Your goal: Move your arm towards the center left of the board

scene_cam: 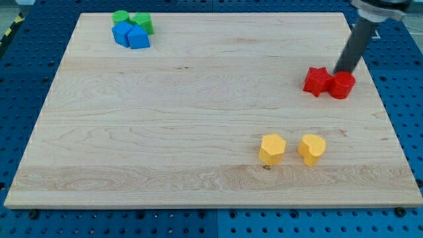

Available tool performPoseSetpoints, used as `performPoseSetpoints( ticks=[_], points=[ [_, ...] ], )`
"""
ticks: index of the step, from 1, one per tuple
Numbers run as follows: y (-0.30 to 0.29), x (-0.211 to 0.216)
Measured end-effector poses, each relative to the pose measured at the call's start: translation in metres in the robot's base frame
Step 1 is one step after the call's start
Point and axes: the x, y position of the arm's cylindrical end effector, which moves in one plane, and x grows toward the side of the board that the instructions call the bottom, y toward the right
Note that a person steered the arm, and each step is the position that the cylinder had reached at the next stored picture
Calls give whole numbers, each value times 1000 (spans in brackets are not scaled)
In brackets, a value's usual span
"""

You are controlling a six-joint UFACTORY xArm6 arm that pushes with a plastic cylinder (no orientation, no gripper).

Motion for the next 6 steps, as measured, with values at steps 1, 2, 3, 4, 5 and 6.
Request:
performPoseSetpoints(
  ticks=[1,2,3,4,5,6],
  points=[
    [27,-21],
    [54,-26],
    [3,-26],
    [-79,-14],
    [-174,-5],
    [-278,-5]
  ],
)
